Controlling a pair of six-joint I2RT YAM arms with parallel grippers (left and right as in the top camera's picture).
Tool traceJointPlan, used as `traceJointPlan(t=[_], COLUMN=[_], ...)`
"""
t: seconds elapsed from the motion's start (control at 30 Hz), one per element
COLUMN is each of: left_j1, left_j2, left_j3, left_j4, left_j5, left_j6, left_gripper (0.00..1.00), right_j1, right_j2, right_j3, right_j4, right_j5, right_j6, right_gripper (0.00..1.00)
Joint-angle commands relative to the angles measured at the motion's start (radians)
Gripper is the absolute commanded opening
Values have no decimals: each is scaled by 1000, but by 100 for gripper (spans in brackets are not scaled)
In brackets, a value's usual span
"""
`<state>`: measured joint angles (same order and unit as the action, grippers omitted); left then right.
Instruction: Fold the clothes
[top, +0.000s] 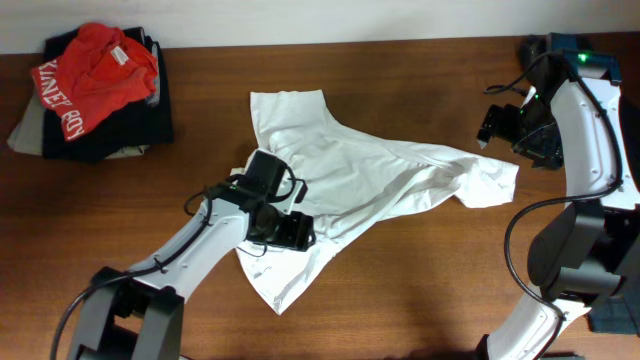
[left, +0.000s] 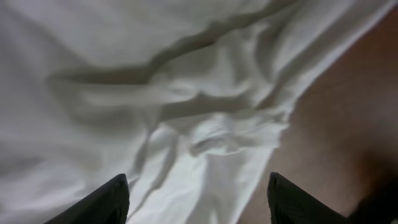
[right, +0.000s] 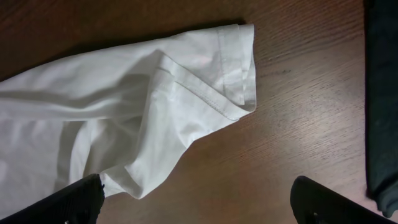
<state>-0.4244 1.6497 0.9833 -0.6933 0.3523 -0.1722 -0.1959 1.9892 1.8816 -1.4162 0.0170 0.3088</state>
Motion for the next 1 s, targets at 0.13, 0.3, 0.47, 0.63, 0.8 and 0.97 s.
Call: traceJointPlan(t=[0.13,0.3,0.47,0.63,0.8,0.97], left_j1=[-67,-66,-66,-66,-65,-64], left_j2=[42,84,101,103,103,102], left_j3=[31,33,33,33,33,45], left_j4=[34,49,70,90,90,80], left_j5=[23,50,65,71,71,70], left_j6=[-53,-78,-86,-86,-85,-72], left_gripper=[66,65,62,41,9,1], right_j1=[-1,-1,-1,-1,-1,-1], right_j2=[-4,-4,-4,-4,-4,-4], right_j3=[1,1,1,1,1,1], right_j4=[-5,-10,-9,-10,-11,-10], right_j5=[-10,-10,-10,-10,-10,-10], right_j6=[-6,-6,-6,-6,-6,-6], right_gripper=[99,99,99,98,99,99])
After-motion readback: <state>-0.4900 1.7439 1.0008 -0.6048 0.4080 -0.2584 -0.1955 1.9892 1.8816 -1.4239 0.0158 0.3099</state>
